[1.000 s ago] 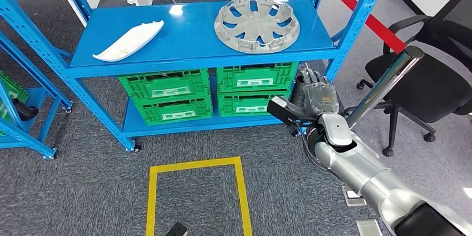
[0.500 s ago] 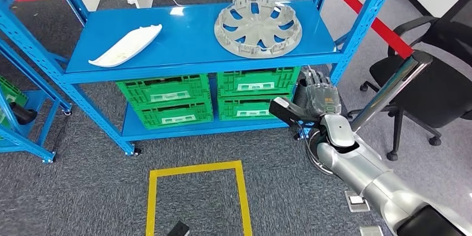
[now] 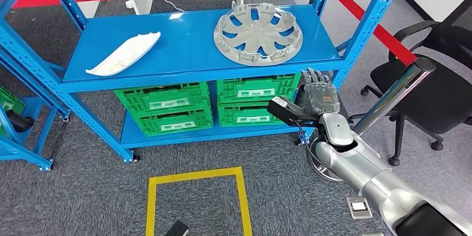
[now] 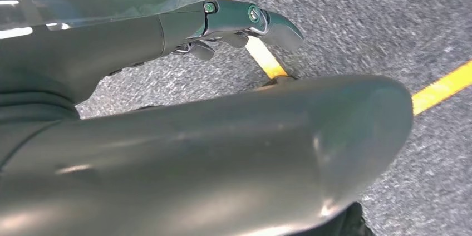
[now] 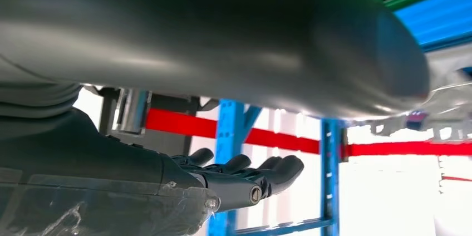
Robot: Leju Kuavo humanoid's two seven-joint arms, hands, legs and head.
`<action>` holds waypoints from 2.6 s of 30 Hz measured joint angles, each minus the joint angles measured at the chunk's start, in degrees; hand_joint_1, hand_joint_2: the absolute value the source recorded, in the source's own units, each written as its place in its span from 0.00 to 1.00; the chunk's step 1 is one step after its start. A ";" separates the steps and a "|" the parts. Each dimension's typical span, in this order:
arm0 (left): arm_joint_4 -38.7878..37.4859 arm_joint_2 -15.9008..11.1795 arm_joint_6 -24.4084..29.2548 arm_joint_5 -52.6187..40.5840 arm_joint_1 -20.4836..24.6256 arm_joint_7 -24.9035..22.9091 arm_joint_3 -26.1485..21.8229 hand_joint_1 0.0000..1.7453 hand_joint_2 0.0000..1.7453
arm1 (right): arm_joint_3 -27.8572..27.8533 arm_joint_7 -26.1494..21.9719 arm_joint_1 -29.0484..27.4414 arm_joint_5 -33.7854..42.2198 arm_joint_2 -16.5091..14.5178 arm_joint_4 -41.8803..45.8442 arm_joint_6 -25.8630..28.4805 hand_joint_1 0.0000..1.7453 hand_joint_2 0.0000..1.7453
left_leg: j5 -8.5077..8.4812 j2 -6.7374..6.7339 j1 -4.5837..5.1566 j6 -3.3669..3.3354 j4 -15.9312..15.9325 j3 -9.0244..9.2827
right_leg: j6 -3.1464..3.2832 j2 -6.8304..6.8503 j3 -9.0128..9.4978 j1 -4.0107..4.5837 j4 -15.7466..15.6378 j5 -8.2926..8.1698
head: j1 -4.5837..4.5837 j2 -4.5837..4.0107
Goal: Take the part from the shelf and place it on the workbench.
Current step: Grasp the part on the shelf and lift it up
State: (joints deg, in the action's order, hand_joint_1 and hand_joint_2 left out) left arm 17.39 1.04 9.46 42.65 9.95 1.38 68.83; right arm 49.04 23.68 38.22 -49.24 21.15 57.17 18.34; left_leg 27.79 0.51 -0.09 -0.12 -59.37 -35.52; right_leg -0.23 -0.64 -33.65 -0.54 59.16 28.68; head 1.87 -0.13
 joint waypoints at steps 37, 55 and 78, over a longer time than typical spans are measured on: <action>-0.03 0.43 -0.13 -0.56 0.13 0.01 -0.22 0.00 0.00 | 0.44 0.14 1.63 -2.30 -0.05 0.93 -1.39 0.00 0.00 | 0.78 -0.04 -0.10 -1.52 1.36 2.30 | -1.06 0.28 -7.91 -0.13 14.45 5.02 | 0.22 0.00; -0.12 0.68 -0.72 -0.53 0.09 0.24 -0.26 0.00 0.00 | 1.24 0.78 2.38 -3.23 -0.06 2.65 -2.38 0.00 0.00 | 4.75 -0.08 -0.21 1.35 -12.03 -4.34 | 1.96 0.11 -1.14 0.05 0.82 -1.13 | -0.27 0.00; -0.21 0.73 -0.55 -0.78 0.17 0.17 -0.78 0.00 0.00 | 1.70 0.53 1.73 -3.22 -0.10 2.76 -1.83 0.00 0.00 | 2.90 -0.02 0.04 -0.35 0.74 3.99 | -0.01 0.19 -3.93 -0.16 0.80 -3.69 | -0.21 0.00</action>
State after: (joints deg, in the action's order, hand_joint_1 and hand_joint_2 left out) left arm 17.18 1.77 8.92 41.87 10.11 1.55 68.05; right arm 50.75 24.21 39.95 -52.46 21.05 59.93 16.51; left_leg 30.70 0.49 -0.04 -0.48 -58.63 -31.53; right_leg -0.24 -0.45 -37.58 -0.71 59.97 24.98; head 1.66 -0.13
